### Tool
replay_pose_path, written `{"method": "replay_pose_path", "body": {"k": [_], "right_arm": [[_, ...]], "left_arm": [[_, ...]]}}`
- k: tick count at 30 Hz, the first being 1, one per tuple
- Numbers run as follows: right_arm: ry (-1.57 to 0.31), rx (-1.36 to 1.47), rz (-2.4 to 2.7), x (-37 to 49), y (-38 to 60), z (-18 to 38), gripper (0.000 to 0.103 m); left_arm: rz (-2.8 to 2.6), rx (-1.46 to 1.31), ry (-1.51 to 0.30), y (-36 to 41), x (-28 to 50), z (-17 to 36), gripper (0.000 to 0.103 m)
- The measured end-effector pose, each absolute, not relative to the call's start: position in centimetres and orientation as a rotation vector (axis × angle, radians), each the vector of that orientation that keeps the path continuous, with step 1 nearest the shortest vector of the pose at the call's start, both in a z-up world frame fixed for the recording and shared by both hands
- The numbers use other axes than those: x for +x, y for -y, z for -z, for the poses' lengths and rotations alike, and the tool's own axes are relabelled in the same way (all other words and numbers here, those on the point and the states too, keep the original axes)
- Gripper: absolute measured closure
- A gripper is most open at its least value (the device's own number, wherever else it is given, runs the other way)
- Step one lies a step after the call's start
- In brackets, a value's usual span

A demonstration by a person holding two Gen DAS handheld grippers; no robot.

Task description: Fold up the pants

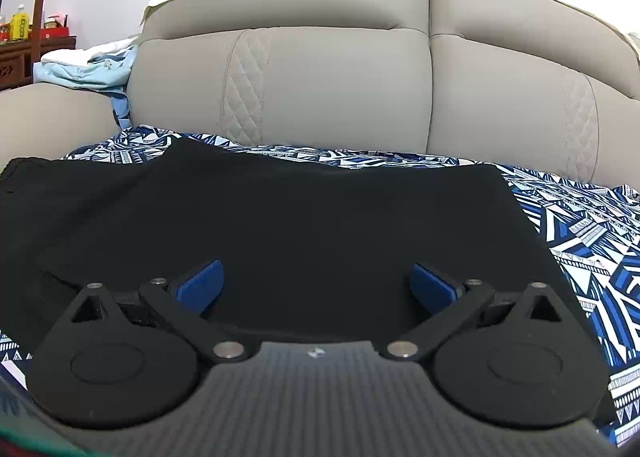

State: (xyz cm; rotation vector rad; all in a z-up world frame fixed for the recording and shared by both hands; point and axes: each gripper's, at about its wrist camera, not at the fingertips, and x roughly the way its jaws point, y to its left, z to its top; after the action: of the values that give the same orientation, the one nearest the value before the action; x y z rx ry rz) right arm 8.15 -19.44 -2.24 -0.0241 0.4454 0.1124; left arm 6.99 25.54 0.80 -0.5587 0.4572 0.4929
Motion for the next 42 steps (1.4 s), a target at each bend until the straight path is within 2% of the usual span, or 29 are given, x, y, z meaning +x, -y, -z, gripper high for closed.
{"method": "replay_pose_path", "body": {"k": [2, 5, 18, 29, 33, 42], "right_arm": [[-0.446, -0.023, -0.114, 8.2, 19.5, 2.2, 0.0], [-0.454, -0.025, -0.132, 8.3, 19.5, 2.2, 0.0], [-0.419, -0.064, -0.16, 6.5, 20.7, 1.4, 0.0], [-0.425, -0.083, -0.079, 5.6, 26.1, -2.4, 0.0], [-0.413, -0.085, -0.047, 6.2, 30.1, -4.3, 0.0], [-0.423, 0.209, 0.091, 7.4, 38.0, -3.8, 0.0]], "left_arm": [[-0.487, -0.539, -0.453, -25.5, 6.7, -1.5, 0.085], [-0.458, -0.493, -0.421, -24.6, 6.5, -3.2, 0.088], [-0.209, -0.337, -0.285, -16.5, 7.0, -10.5, 0.089], [0.141, -0.208, -0.245, -3.3, 8.6, -14.0, 0.089], [0.275, -0.153, -0.279, 2.8, 9.4, -13.4, 0.089], [0.485, 0.002, -0.494, 13.0, 8.9, -7.3, 0.088]]}}
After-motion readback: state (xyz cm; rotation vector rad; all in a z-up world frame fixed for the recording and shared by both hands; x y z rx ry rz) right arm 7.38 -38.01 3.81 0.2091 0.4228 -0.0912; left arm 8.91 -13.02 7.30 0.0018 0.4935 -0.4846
